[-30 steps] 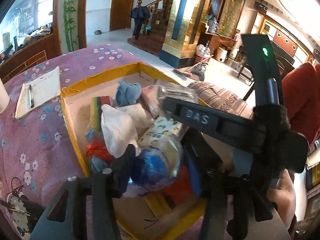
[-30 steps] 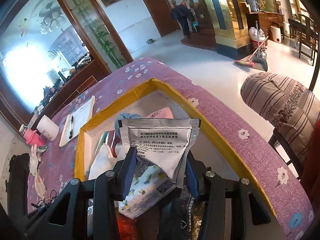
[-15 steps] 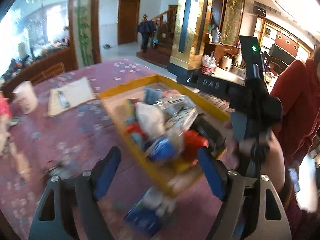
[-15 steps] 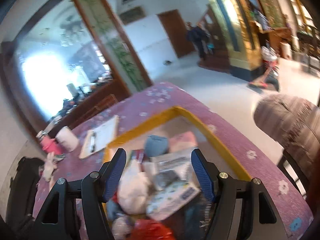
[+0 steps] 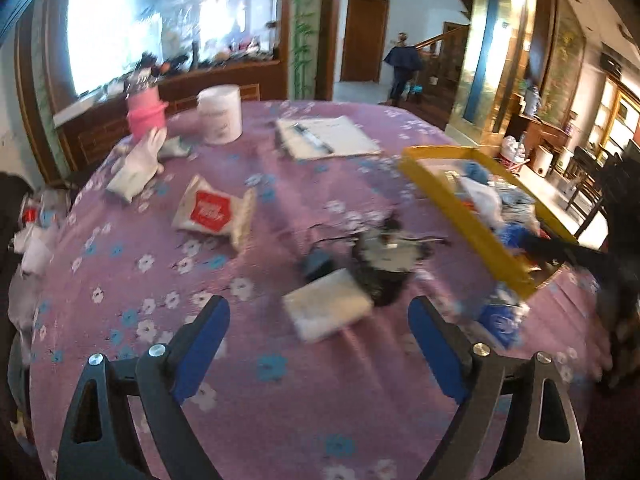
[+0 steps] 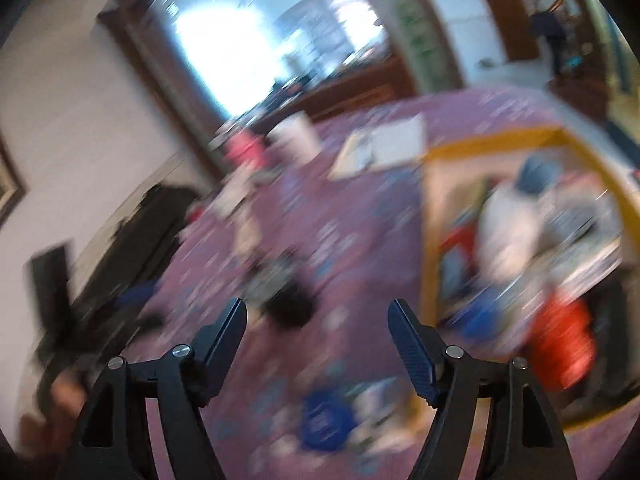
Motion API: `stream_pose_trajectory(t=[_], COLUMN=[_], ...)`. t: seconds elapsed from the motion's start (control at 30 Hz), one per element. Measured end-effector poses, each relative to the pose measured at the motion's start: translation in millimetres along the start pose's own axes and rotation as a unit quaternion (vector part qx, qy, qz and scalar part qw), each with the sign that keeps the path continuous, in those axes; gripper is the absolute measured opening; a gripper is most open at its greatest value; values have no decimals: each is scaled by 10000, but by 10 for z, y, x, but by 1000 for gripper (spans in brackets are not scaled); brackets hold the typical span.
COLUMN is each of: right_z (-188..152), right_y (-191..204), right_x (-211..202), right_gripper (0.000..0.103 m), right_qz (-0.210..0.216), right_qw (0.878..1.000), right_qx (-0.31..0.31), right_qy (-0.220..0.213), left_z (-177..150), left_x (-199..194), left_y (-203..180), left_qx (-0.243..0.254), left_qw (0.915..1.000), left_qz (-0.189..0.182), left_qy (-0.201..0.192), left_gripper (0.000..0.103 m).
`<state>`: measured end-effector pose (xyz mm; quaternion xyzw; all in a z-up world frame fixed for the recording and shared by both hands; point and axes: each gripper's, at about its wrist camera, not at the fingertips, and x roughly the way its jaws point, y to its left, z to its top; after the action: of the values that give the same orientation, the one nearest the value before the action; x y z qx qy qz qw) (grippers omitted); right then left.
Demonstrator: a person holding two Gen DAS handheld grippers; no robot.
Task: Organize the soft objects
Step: 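Withdraw both tools from the tray back over the table, then grasp the white tissue pack with left tool while right grasps blue Vinda box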
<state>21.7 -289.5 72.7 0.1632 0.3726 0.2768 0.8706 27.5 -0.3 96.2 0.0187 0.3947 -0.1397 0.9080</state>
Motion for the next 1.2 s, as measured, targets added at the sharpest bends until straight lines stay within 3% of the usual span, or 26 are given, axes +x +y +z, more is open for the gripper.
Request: stream_pose_trajectory(t=[0.23,0.33,0.47,0.57,0.67,0.87,1.03,1.2], right_z=[-301,-368,-420,-445,-463,-562,-656,-699], right_y=[118,45,-62,-84,-85,-109,-112,-132], right_x=[-80,-178,-218,-246,-259,-220,-200,-161], right_gripper=[78,81,81,81,81,83,83,84], right_qz=[18,-41,-21,-19,-55,-54,-200,-410], right_qw=[9999,10000,9999,9998,9998,9993,9984,9969], right_qx=[-100,-60,109,149,112,122,75,60], right_qy=[95,68,111,109,148,361,533,670], left_z=[173,230,240,122,-76,-302,-104,-60], left_x=[626,818,1030,1087,1011,810,693,833], left_y=[98,83,198,234,36,-451,-220,-263], left_qx=[14,197,-34,-183,257,1418,926,1144], left_qw=[9982,9980,9947,9871,9838,9828,9912,9883], left_qz=[-172,-190,-595,-1068,-1162,-408,-428,-287], left_qy=[579,575,836,1180,1343,1108,839,968], left_gripper=[90,90,91,91,91,91,92,92])
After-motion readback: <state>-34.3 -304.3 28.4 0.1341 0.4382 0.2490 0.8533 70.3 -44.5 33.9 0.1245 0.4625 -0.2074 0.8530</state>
